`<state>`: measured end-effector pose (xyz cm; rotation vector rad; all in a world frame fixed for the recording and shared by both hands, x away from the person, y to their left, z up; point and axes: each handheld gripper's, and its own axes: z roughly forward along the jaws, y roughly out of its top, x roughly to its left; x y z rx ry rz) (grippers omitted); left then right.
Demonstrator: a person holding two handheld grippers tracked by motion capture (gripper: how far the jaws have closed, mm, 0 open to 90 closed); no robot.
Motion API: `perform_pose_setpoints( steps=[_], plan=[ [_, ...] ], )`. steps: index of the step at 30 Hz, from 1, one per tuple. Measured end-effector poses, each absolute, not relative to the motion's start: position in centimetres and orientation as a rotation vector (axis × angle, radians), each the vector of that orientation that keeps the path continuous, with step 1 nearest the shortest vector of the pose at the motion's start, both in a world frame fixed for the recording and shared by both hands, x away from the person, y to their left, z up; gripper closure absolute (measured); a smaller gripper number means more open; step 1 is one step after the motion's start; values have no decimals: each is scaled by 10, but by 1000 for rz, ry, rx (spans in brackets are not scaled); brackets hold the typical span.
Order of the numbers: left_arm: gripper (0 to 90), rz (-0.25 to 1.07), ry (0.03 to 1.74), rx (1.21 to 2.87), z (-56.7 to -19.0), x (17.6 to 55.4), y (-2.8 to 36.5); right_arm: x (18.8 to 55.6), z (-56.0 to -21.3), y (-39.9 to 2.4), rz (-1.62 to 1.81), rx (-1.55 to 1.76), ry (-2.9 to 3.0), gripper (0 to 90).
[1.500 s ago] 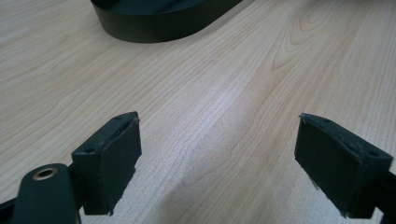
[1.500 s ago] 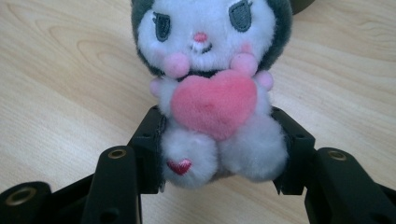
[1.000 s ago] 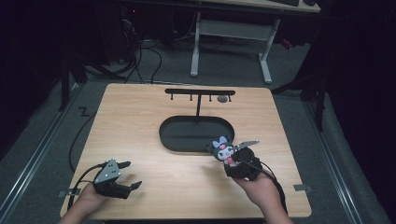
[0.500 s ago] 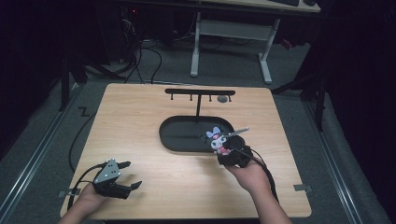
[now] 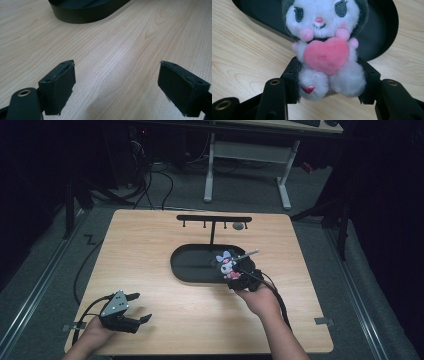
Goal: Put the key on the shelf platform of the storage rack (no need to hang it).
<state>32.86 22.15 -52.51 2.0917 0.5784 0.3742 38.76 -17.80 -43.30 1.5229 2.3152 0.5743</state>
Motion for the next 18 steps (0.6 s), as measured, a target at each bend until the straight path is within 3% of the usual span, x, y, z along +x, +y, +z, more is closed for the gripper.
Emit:
perform_pose_setpoints(
  steps=[18],
  plan=[
    [155,371,578,2084,-525,329,222,430,-448,-170,553,1600,2290,477]
  ],
)
